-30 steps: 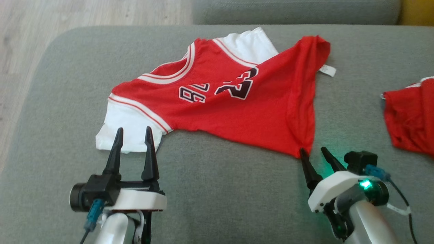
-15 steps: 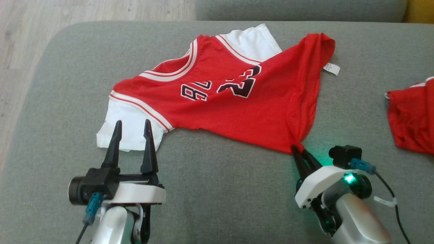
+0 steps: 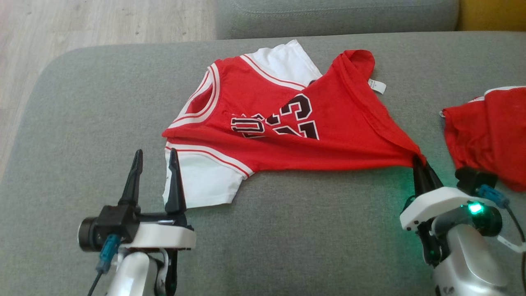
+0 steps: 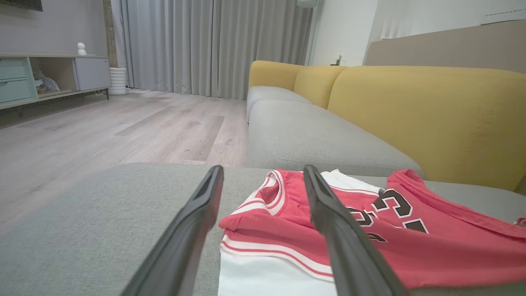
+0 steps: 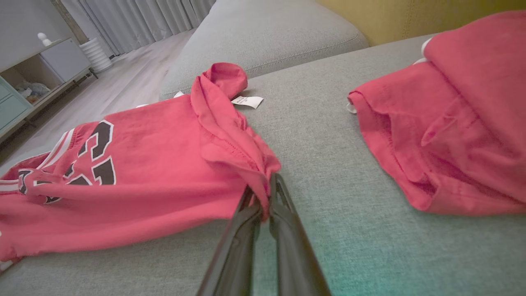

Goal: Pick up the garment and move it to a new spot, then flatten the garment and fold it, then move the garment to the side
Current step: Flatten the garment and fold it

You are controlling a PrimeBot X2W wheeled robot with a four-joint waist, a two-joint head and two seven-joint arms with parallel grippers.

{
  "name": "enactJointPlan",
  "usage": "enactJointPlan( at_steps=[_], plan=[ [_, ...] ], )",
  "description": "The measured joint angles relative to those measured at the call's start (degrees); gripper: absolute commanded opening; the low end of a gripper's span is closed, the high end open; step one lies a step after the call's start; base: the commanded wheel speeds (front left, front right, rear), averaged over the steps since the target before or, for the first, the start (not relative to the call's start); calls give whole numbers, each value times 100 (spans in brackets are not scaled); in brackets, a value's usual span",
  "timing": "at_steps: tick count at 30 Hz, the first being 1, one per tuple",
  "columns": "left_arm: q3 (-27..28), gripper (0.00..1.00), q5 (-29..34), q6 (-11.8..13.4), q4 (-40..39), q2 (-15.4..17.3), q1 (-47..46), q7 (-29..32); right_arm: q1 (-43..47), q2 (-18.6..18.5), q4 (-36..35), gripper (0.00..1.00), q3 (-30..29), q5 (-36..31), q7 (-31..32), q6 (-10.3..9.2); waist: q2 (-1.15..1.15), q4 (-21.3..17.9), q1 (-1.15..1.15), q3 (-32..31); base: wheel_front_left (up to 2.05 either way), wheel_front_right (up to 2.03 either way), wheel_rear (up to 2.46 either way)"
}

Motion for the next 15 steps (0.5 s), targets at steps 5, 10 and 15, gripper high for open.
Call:
enactJointPlan(
  at_steps=[5,10,15],
  plan=[
    [-63,100,-2,-96,264,1,2,5,8,1,-200,0,152,96,8,0,0,-21,0,13,0,0,0],
    [-238,100,7,-166,975,40,-9,502,48,2,-371,0,385,248,8,0,0,-37,0,72,0,0,0],
    [-236,100,225,74,1572,224,-96,902,80,2,-500,0,531,300,8,0,0,-95,0,151,0,0,0]
  ],
)
